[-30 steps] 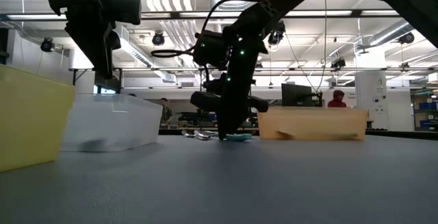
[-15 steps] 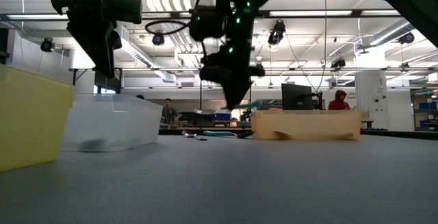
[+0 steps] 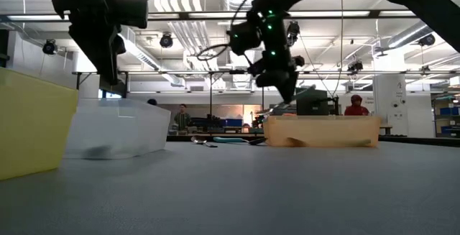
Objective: Sort silverware by color (type)
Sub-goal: Put the green spoon into the orange bin
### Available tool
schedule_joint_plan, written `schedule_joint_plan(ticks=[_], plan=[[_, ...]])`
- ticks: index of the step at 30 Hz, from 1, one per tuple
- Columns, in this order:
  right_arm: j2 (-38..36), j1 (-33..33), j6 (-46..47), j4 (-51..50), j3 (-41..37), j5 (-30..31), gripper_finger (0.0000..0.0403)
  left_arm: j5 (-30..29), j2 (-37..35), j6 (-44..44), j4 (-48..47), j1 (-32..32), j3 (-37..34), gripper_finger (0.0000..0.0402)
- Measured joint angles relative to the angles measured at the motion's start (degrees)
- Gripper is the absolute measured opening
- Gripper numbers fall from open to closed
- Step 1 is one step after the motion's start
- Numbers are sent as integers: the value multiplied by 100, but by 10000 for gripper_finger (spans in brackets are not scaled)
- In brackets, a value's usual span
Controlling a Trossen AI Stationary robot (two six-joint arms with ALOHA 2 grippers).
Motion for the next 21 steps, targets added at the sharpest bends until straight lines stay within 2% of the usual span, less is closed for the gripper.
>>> schedule_joint_plan(ticks=[13,21], plan=[[-603,-436,213,221,-1527,-71,51,-131,0,3,159,4,-15,127],[-648,-415,-2,452,-1826,-66,100,-152,0,176,275,7,-15,127]])
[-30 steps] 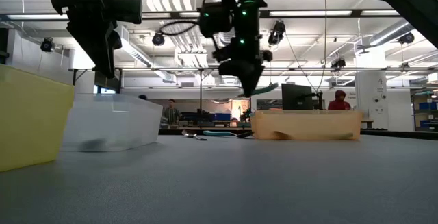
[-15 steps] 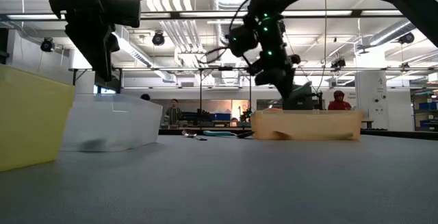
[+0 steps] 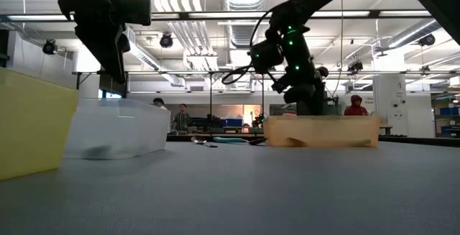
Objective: Sort silverware by color (type)
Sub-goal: Put the green spoon into the orange bin
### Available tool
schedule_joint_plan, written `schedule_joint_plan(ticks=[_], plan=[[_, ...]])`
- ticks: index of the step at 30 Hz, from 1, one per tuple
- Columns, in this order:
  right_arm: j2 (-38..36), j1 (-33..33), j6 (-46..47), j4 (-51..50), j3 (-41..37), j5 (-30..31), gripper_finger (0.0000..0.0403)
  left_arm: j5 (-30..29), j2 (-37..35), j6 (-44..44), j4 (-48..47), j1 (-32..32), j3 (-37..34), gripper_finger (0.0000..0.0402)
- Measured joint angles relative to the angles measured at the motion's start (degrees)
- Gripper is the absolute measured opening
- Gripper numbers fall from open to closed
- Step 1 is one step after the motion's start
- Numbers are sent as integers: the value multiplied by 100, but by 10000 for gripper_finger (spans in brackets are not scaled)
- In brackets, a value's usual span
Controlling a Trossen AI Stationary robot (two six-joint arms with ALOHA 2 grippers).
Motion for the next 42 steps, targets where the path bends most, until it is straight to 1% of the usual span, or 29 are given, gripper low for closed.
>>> schedule_joint_plan(ticks=[5,8,10,12,14,17,19,21,24,31,38,42], plan=[[-144,0,89,-6,219,-1,128,-2,0,2,-2,0,-11,127],[-263,43,331,44,469,-45,134,-4,0,2,2,0,-11,127],[-305,114,578,293,672,-223,135,-45,0,4,12,0,-11,127],[-334,223,691,903,804,-536,135,-165,3,6,54,0,-11,127],[-343,345,663,1748,823,-895,131,-245,27,7,127,1,-11,127],[-287,487,741,2796,820,-1264,121,-243,89,-21,205,2,-11,127],[-211,529,919,3189,820,-1406,114,-243,133,-53,213,0,-11,127],[-111,542,1088,3392,820,-1403,108,-240,186,-61,243,0,-11,127],[87,535,1328,3450,818,-1400,101,-187,257,-63,283,0,-11,127],[521,537,1310,3271,812,-1379,86,-127,299,-66,402,0,-9,127],[560,415,1037,3000,812,-1296,58,-125,299,-65,424,0,-2,127],[560,259,994,2559,812,-1000,46,-125,299,-66,424,0,-2,127]])
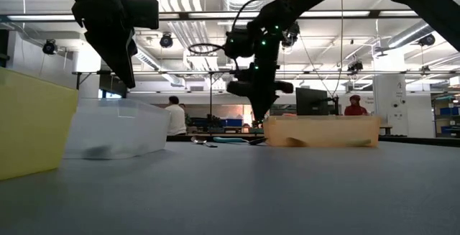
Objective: Sort silverware by color (type)
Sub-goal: Put the green spoon into the orange bin, then adjust the orange bin
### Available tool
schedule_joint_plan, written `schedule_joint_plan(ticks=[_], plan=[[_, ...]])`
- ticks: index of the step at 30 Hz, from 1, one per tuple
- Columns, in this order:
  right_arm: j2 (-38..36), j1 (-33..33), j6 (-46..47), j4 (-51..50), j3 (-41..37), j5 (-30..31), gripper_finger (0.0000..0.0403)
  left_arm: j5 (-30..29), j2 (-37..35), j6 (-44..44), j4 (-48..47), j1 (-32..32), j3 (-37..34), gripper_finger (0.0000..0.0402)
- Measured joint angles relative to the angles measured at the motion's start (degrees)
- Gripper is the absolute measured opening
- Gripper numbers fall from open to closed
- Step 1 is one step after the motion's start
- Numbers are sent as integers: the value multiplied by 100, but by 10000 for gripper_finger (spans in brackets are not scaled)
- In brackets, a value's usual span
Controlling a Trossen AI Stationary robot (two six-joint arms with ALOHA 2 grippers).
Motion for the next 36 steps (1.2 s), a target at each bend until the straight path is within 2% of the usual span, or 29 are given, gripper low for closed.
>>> schedule_joint_plan(ticks=[13,18,23,28,36], plan=[[0,-318,-95,-1357,0,293,43,0,0,-57,11,0,4,127],[-15,-264,-94,-1395,-2,246,43,1,0,-59,11,0,4,127],[-143,-92,-270,-1009,70,156,43,2,0,-59,13,0,4,127],[-155,122,-479,-51,166,-609,43,4,0,-13,15,0,4,127],[152,211,-326,999,140,-639,43,42,-4,-39,20,0,4,127]])
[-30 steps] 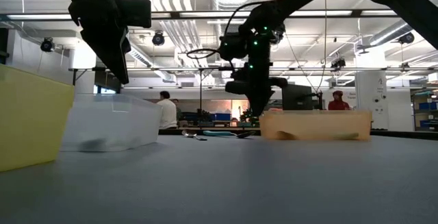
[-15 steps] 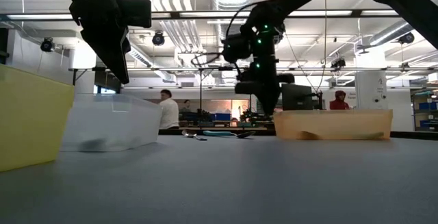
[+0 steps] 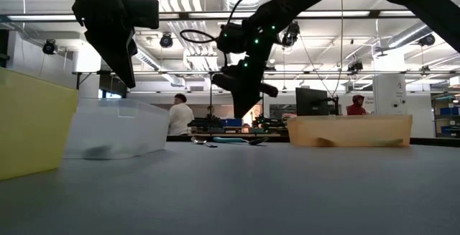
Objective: Sort silverware by color (type)
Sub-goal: Adjust the orange bin
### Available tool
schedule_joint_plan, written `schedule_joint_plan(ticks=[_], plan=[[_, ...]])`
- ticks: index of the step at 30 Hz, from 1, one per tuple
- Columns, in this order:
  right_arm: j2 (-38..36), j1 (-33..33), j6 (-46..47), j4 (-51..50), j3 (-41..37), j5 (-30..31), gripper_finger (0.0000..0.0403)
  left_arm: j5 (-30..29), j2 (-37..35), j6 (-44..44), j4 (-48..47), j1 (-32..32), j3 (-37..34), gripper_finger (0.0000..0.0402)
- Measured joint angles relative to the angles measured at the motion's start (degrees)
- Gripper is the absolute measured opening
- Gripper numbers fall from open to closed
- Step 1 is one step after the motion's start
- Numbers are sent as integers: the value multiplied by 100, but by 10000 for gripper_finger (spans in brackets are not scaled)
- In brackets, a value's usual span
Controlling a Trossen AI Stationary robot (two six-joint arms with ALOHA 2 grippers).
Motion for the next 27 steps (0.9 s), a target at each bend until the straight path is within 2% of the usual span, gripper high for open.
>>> schedule_joint_plan(ticks=[4,16,27], plan=[[118,-27,-280,112,41,-18,50,0,0,-1,-2,0,0,127],[507,-151,-343,117,37,-22,128,0,-2,-92,-1,0,2,127],[847,-193,-298,81,55,-18,125,0,-4,-94,7,13,2,127]])
